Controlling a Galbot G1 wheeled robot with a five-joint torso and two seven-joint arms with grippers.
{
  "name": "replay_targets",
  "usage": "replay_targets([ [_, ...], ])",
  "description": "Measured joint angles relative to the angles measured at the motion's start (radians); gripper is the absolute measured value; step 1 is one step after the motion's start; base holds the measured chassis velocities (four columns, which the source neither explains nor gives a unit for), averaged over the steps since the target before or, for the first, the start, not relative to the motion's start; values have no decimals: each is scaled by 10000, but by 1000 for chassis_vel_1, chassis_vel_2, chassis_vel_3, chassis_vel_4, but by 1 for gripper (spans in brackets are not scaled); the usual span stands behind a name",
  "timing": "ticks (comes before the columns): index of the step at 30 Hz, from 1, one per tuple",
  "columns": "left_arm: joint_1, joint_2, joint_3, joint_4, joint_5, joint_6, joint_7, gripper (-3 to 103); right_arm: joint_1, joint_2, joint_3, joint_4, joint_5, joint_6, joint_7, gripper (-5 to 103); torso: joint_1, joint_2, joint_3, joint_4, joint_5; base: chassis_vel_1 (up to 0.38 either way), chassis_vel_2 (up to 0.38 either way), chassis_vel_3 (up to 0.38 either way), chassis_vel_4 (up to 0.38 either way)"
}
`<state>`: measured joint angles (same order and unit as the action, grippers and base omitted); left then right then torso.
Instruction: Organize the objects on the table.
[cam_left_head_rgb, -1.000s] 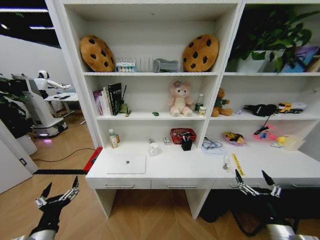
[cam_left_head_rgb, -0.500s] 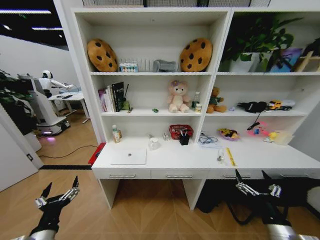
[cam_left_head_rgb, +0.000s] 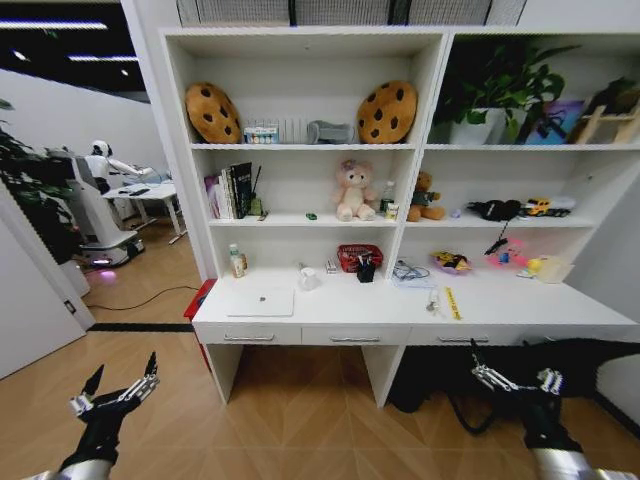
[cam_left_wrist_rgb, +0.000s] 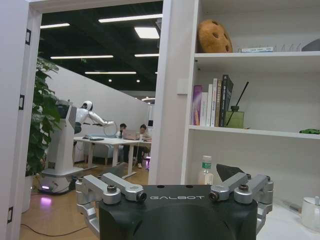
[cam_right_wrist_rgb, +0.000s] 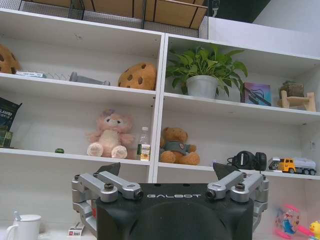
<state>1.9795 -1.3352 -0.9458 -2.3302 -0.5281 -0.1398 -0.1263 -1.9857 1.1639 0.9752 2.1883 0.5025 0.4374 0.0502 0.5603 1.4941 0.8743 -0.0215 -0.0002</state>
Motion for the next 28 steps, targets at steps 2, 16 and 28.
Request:
replay_targets([
  [2,0,0,0,0,0,0,0,100,1,0,-1,0,-1,0,0,100,1,-1,1,0,3,0,0,0,0],
  [16,0,0,0,0,0,1,0,100,1,0,0,0,0,0,0,100,3,-3,2,1,1,0,0,0,0],
  [28,0,0,0,0,0,0,0,100,1,0,0,0,0,0,0,100,3,-3,1,0,1,0,0,0,0],
])
